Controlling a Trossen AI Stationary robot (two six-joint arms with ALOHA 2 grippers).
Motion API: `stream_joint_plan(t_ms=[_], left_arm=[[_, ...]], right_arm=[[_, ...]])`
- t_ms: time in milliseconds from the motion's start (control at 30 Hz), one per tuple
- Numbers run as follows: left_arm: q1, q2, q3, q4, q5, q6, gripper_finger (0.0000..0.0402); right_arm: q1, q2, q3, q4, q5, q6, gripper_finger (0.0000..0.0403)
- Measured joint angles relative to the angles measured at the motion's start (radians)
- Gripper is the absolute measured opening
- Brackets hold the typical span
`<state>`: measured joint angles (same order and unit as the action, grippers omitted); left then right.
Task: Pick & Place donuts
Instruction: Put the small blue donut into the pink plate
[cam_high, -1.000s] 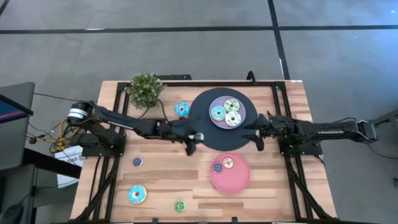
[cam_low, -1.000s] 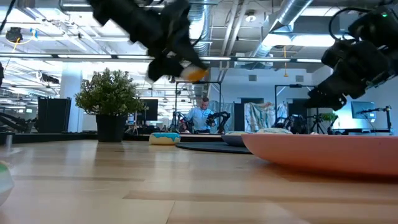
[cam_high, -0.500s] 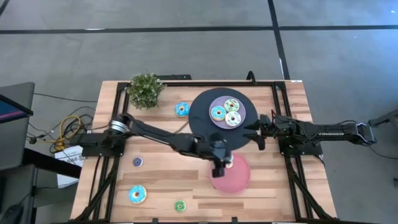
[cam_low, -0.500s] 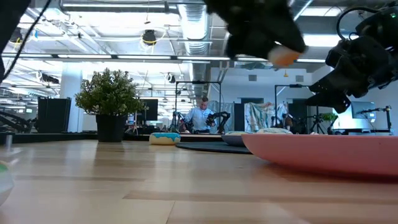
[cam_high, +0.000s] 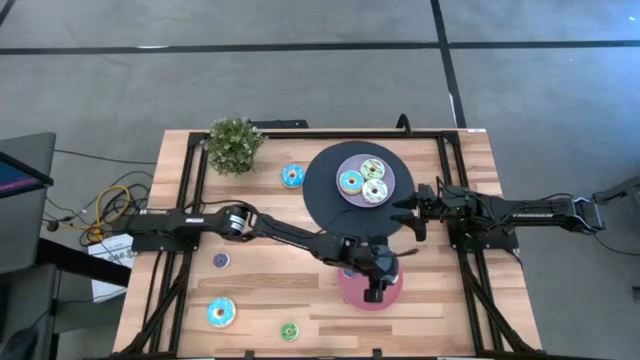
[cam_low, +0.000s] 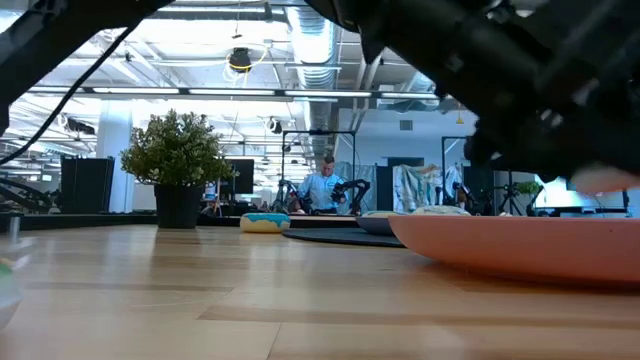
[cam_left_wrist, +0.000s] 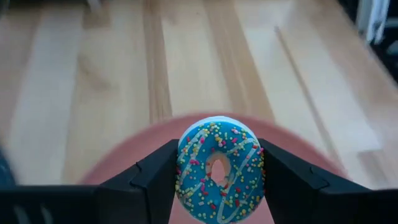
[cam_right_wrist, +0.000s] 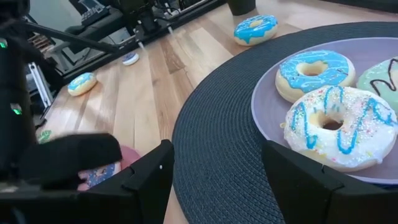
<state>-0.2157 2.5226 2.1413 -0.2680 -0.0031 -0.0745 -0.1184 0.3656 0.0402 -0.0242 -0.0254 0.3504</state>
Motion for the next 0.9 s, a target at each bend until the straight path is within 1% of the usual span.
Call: stream_joint_plan(t_ms=[133, 233, 533, 733, 900], left_arm=[[-0.004, 0.020, 0.011, -0.049, -0.021, -0.015, 0.0196], [-0.003, 0.020, 0.011, -0.075, -0.062, -0.024, 0.0196], [-0.001, 0.020, 0.011, -0.086, -0.063, -0.045, 0.0200], [0.000, 0.020, 0.011, -0.105, -0.064, -0.050, 0.0231], [0.001, 0.019, 0.011, -0.107, -0.089, -0.049, 0.0259]], right_arm=[[0.000, 0.000, 0.000, 0.000, 0.000, 0.000, 0.0232], [0.000, 0.001, 0.000, -0.002, 0.000, 0.000, 0.0232], [0.000, 0.001, 0.000, -0.005, 0.000, -0.001, 0.0232], [0.000, 0.001, 0.000, -0.006, 0.000, -0.001, 0.0232], [0.000, 0.001, 0.000, -0.006, 0.000, -0.001, 0.0232]])
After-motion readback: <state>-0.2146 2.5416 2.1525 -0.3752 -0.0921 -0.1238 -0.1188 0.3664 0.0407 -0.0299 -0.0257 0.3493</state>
